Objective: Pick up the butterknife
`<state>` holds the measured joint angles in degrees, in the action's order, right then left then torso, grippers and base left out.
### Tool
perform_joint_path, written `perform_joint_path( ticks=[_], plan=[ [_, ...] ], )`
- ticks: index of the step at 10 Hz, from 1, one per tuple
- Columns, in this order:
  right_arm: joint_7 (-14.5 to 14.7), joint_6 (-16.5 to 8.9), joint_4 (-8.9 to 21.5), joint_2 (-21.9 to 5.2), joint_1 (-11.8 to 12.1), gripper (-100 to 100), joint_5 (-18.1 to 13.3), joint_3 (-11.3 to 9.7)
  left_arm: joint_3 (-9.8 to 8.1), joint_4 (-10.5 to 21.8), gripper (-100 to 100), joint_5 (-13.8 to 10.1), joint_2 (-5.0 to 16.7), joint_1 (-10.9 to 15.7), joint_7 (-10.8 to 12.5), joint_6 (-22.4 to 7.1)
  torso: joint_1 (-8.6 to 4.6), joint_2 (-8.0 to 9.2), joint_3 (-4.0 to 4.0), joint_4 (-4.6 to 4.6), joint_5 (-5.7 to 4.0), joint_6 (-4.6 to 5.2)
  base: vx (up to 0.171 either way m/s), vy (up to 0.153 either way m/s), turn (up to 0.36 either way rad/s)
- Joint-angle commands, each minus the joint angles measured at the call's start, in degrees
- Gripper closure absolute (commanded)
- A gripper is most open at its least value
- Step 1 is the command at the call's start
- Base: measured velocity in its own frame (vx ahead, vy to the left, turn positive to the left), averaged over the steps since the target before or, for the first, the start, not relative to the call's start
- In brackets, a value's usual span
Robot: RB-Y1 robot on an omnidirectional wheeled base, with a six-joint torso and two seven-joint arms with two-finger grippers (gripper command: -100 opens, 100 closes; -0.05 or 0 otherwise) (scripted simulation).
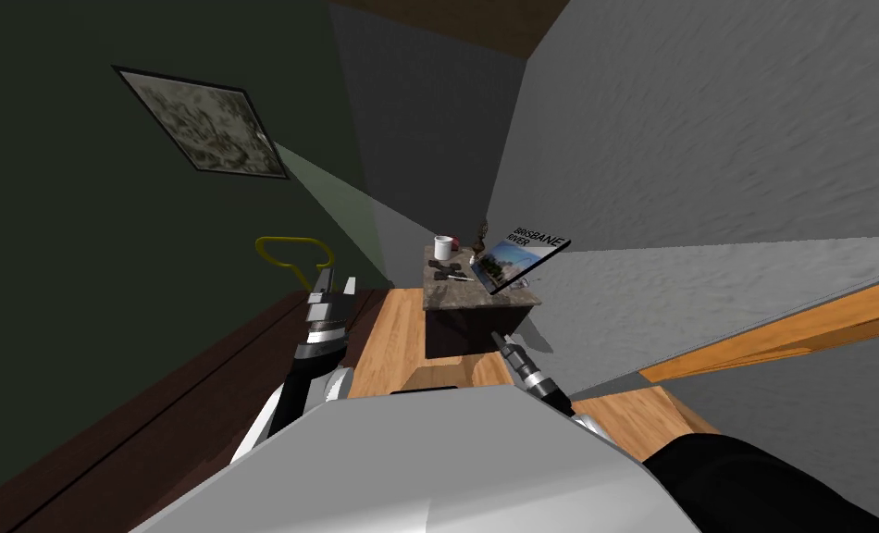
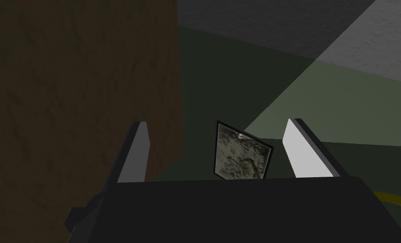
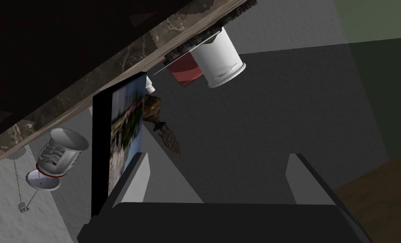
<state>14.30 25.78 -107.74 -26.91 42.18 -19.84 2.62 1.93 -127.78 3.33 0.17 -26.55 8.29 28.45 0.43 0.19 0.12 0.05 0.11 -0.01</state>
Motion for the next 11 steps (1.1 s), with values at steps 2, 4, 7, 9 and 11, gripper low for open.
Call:
perform_joint_path(
  ticks=[2, 4, 7, 9, 11],
  plan=[
    [1.04, -1.98, 2.97, -3.87, 1.44, -100, -2.25, 0.73, 0.0, 0.0, 0, 0.0, 0.0, 0.0, 0.0, 0.0, -0.04, -0.04, -0.02, 0.0, 0.0, -0.01, -0.046, 0.124, 0.036],
    [2.02, -2.62, 4.95, -6.05, 2.51, -100, -3.8, 1.17, 0.0, 0.0, 0, 0.0, 0.0, 0.0, 0.0, 0.0, 0.01, -0.06, -0.03, 0.0, 0.01, -0.01, -0.025, 0.129, 0.047],
    [3.01, -3.24, 7.74, -8.18, 3.59, -100, -5.35, 1.58, -0.01, 0.0, 0, 0.0, 0.01, -0.01, 0.0, 0.0, -0.25, -0.2, -0.11, -0.03, -0.04, -0.01, -0.005, 0.078, 0.058],
    [4.03, -3.83, 9.84, -10.3, 4.65, -100, -6.89, 1.98, -0.01, 0.0, 0, 0.0, 0.01, -0.01, 0.0, 0.0, -0.12, -0.18, -0.1, -0.03, -0.02, 0.0, -0.007, 0.109, 0.04],
    [5.07, -4.39, 12.65, -12.39, 5.7, -100, -8.42, 2.36, 0.0, 0.0, 0, 0.0, 0.0, -0.01, 0.0, 0.0, -0.04, -0.2, -0.11, -0.03, 0.0, -0.01, 0.004, 0.13, 0.084]
  ],
)
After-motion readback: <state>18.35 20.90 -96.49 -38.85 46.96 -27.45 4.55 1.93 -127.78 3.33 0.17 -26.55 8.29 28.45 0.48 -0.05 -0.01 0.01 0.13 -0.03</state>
